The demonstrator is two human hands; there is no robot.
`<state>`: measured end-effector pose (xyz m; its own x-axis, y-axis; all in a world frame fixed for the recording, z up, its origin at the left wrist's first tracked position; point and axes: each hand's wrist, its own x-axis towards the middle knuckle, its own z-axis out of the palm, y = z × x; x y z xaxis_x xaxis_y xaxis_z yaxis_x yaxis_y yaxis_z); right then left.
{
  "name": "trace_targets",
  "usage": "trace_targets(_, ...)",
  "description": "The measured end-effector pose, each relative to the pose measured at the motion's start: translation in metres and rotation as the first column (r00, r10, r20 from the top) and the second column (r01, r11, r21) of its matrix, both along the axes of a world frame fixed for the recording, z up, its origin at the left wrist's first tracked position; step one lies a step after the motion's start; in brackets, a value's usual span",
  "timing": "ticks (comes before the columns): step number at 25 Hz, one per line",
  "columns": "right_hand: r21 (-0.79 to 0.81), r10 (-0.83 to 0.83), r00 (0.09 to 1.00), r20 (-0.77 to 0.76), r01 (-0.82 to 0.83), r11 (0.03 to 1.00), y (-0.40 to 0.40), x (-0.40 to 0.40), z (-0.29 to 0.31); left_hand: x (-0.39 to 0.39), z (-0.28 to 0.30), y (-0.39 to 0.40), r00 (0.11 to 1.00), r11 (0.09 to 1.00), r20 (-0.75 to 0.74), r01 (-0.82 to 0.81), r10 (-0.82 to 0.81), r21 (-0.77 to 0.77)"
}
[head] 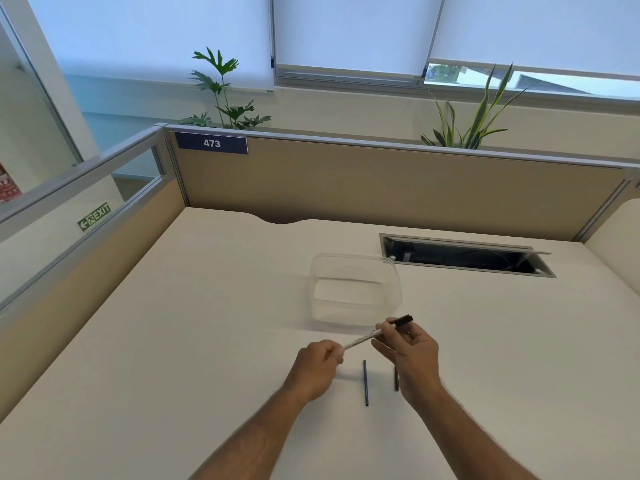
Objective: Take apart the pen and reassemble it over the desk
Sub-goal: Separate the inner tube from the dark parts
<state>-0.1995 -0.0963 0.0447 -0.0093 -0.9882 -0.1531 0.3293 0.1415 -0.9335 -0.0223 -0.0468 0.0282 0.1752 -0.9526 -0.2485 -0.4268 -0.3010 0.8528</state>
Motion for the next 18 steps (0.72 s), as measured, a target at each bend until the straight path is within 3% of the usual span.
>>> trace_targets(4, -0.228, -0.077, 0.946, -0.315, 0.004, 0.974, -0.003, 0.005, 0.007, 0.014, -0.012, 0.005, 0.915, 0.978, 0.35, 0.207, -0.202, 0.022)
trace_targets(7, -0.358, -0.121, 0.852, -0.509, -0.082, 0.93, -0.001, 0.01, 0.009, 0.029, -0.028, 0.011, 0.677, 0.959, 0.709, 0.282, -0.197, -0.003)
trace_targets(10, -0.421, -0.131, 0.794, -0.593, -0.167, 0.892, 0.005, 0.017, 0.007, 0.039, -0.045, 0.019, 0.601, 0.97, 0.778, 0.238, -0.186, 0.048)
trace_targets(18, -0.475, -0.149, 0.726, -0.671, -0.267, 0.838, 0.008, 0.025, 0.002, 0.041, -0.067, 0.026, 0.585, 0.978, 0.789, 0.182, -0.187, 0.097)
